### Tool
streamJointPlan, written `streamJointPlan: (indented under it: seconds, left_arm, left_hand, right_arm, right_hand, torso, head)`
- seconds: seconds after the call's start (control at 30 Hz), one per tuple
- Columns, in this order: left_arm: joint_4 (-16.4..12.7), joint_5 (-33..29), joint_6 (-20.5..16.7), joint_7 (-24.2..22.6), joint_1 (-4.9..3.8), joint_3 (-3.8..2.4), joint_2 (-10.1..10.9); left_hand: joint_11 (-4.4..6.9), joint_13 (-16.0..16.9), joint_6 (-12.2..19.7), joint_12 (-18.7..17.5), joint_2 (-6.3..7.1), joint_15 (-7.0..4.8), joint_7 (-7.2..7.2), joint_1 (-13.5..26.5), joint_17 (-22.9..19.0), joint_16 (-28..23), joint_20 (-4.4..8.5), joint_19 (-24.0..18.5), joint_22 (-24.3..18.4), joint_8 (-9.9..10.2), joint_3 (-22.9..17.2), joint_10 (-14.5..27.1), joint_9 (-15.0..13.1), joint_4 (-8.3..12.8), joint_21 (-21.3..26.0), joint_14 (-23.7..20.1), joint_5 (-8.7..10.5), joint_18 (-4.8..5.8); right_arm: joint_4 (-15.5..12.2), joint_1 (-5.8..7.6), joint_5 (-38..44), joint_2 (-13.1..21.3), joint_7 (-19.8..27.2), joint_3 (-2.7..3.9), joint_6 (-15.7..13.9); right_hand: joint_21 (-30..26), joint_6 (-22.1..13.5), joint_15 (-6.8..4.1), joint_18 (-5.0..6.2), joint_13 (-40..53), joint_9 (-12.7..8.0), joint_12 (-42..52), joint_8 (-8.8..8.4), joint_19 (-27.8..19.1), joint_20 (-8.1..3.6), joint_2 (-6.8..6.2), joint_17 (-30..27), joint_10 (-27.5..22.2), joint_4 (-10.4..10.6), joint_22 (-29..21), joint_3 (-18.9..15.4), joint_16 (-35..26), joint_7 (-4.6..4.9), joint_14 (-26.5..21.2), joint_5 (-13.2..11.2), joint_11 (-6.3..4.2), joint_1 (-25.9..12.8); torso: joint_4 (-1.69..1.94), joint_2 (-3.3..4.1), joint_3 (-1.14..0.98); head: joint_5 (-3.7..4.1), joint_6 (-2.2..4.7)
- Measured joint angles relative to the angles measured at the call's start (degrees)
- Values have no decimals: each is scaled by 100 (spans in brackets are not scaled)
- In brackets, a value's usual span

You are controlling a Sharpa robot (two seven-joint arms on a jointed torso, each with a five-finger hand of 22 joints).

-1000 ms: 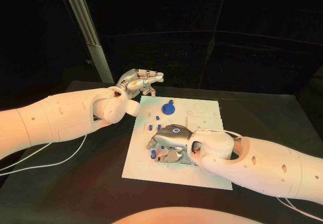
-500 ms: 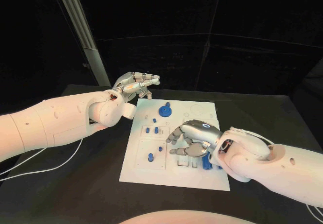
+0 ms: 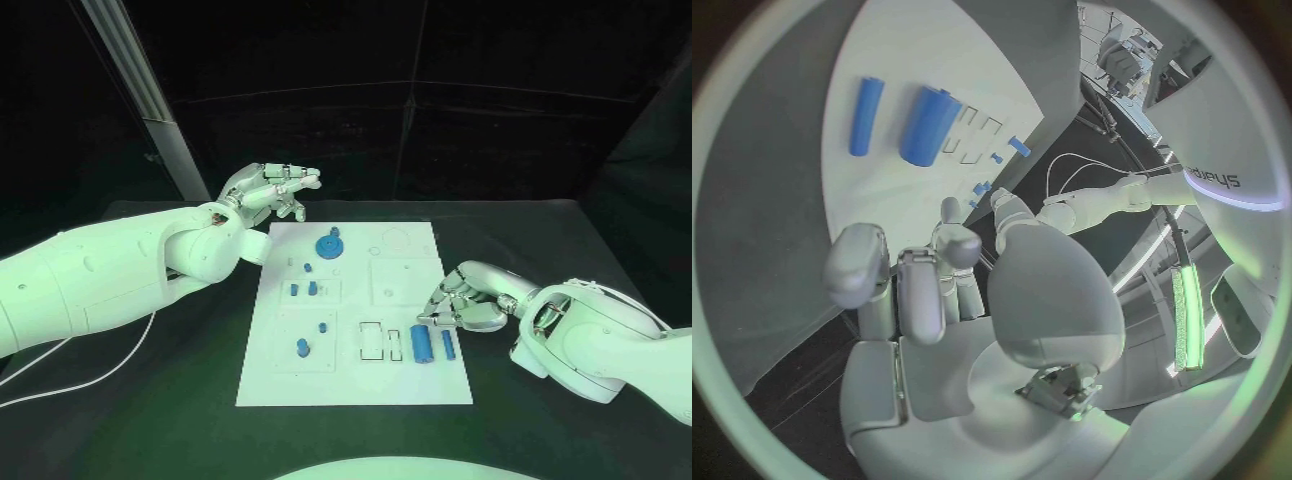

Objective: Assemble the parts on the task board

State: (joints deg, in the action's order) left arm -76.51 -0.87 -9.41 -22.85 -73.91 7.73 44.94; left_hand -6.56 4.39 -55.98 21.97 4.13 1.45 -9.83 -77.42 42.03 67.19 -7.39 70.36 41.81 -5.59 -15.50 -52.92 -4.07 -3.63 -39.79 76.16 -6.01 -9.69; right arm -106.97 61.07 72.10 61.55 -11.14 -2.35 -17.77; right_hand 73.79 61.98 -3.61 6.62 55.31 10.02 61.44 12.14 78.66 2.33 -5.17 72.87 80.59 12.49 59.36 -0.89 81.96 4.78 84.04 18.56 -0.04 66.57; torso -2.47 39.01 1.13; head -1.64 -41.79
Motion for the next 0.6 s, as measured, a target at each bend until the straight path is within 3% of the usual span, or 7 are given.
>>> streamJointPlan:
  seconds: [0.17,0.4,0.6]
  left_arm:
    - [9,0,15,3,3,0,4]
    - [8,0,33,9,7,3,34]
    - [-2,0,49,19,7,3,46]
  left_hand:
    - [0,-5,9,0,0,0,-9,0,-3,0,0,0,-3,0,0,0,5,0,0,0,0,0]
    - [0,-5,9,0,0,0,-9,0,-3,0,0,0,-9,0,0,0,5,0,0,0,0,0]
    - [0,-4,9,0,-21,0,-9,21,-2,0,0,0,-9,0,0,0,5,0,0,0,0,0]
  right_arm:
    - [-98,-7,291,90,-579,-3,100]
    - [-114,-34,778,-8,-1183,-3,305]
    - [-53,-135,1053,-220,-1497,-7,443]
  right_hand:
    - [72,-87,0,-55,544,133,379,81,20,20,0,107,-56,199,140,-291,24,13,0,51,15,0]
    - [116,-229,1,-89,690,205,430,95,20,20,53,142,-129,393,200,-487,58,44,-1,11,50,-6]
    - [116,-322,1,-88,678,239,378,95,19,21,76,128,-199,411,176,-613,58,85,-1,-55,76,-30]
  torso:
    - [-36,-24,-5]
    - [-44,-35,-5]
    - [-55,-35,-4]
  head:
    - [44,-14]
    - [56,-20]
    - [48,-29]
